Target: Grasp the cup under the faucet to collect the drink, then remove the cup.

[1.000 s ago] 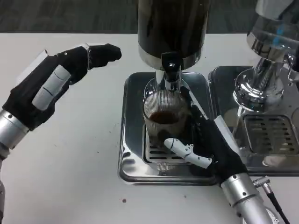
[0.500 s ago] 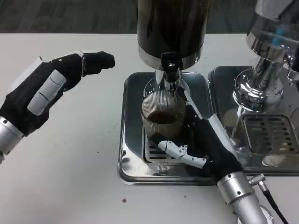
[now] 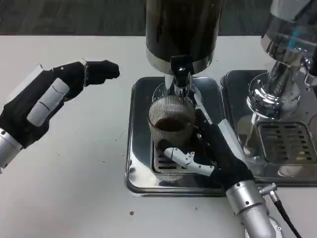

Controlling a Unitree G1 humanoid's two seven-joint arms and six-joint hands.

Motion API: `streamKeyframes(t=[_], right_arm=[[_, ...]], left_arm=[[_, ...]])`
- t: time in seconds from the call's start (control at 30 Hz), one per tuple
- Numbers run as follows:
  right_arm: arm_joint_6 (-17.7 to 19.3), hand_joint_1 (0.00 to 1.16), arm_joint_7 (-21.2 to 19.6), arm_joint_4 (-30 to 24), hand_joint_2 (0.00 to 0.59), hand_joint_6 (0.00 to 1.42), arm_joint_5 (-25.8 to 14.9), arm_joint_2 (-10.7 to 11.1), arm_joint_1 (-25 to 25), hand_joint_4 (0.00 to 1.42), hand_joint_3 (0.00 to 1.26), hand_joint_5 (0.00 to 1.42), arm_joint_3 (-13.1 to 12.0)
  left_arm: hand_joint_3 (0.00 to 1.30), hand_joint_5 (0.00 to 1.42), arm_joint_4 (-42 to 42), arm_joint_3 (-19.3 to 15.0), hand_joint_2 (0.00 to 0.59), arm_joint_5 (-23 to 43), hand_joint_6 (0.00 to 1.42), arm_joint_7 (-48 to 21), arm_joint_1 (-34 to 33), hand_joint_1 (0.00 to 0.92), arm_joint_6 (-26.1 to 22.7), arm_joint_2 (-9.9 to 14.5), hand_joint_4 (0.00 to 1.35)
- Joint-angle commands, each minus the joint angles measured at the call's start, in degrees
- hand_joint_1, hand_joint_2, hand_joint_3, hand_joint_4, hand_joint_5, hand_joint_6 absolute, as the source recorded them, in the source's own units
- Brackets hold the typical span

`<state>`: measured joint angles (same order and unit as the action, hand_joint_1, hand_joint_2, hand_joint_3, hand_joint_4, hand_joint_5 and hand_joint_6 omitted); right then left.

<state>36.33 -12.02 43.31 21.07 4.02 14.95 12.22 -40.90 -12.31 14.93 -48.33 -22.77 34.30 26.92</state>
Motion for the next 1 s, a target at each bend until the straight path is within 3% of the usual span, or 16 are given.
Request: streamKeyframes(t=[0.03, 0.23, 0.4, 0.67, 1.0], right_arm=[[-1.9, 0.65, -1.7, -0.4, 0.209, 0.45, 1.5, -0.8, -0.6, 0.18, 0.08, 0.3, 1.2], [-2.8, 0.69, -3.9, -0.9, 0.204, 0.7, 2.9, -1.2, -0.7, 0.3, 0.2, 0.43, 2.1], [-3.3, 0.69, -6.4, -1.6, 0.204, 0.78, 4.9, -0.9, -1.0, 0.35, 0.25, 0.49, 3.1], [-2.5, 0.7, -14.2, -1.9, 0.209, 0.96, 7.8, -1.8, -2.5, 0.46, 0.33, 0.61, 3.4], [-1.9, 0.7, -20.2, -1.9, 0.217, 1.05, 9.8, -2.1, -3.4, 0.53, 0.4, 0.69, 4.2]], left_arm=[[0.4, 0.23, 1.0, 0.5, 0.194, -0.7, 0.18, 0.5, 0.9, 0.0, -0.8, 1.1, 0.31], [0.41, 0.23, 1.1, 0.5, 0.208, -0.9, 0.18, 0.6, 1.5, 0.0, -0.9, 1.4, 0.32], [0.41, 0.23, 1.2, 0.5, 0.211, -1.2, 0.19, 0.7, 1.9, 0.0, -0.6, 1.7, 0.33], [0.4, 0.23, 1.4, 0.5, 0.215, -1.4, 0.19, 0.8, 2.2, 0.0, -0.6, 1.9, 0.33], [0.38, 0.24, 1.8, 0.5, 0.226, -1.7, 0.19, 1.0, 2.7, 0.0, -0.6, 1.5, 0.33]])
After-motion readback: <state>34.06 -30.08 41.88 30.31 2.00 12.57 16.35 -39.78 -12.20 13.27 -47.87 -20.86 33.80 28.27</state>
